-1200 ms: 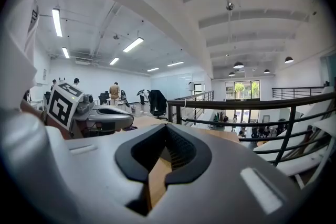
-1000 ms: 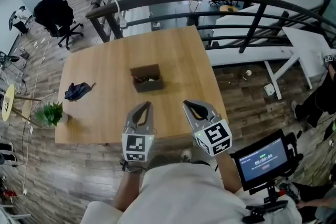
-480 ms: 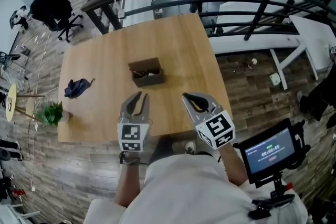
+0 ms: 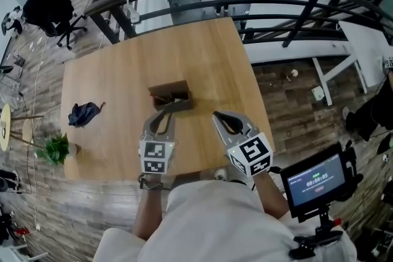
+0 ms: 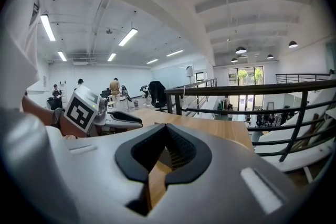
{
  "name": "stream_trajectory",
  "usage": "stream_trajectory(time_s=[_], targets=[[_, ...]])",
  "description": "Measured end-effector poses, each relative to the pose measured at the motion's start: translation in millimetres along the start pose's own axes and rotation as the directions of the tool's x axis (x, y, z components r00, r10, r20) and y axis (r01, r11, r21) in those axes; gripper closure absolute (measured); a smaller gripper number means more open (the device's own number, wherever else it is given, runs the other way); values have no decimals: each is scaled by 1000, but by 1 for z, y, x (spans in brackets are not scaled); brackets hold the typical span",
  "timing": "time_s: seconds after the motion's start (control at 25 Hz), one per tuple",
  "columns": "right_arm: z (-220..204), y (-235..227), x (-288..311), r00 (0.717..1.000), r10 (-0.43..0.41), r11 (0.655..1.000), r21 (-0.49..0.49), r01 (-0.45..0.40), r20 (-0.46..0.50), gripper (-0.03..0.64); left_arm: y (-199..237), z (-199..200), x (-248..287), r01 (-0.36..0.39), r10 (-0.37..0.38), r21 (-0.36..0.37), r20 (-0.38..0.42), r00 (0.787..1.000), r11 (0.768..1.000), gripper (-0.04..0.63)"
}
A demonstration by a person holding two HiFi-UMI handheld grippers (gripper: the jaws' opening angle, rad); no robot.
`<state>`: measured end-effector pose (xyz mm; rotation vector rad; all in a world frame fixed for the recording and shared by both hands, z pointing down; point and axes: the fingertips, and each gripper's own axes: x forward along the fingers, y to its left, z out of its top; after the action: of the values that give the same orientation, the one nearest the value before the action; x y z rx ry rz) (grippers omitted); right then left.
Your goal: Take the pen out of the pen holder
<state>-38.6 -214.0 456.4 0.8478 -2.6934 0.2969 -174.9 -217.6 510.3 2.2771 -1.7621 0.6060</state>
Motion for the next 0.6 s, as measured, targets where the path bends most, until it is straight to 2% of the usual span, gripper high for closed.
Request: stream_trajectory(time_s=[0.2,0.4,0.6], targets=[[-11,-8,-14,999,-26,999,22,26,-24,614,-13,-10,5,25,-26,-7,-39,999,1000,515],[-16,-14,-7,997,-50,998,35,52,-56,614,-8,-26,19,44,-47,-30,-107,993,999,515],[-20,-17,-3,994,-64,997,41,68,-86,614,-5,-37,30,69,-76,-50,-142,987,996,515]])
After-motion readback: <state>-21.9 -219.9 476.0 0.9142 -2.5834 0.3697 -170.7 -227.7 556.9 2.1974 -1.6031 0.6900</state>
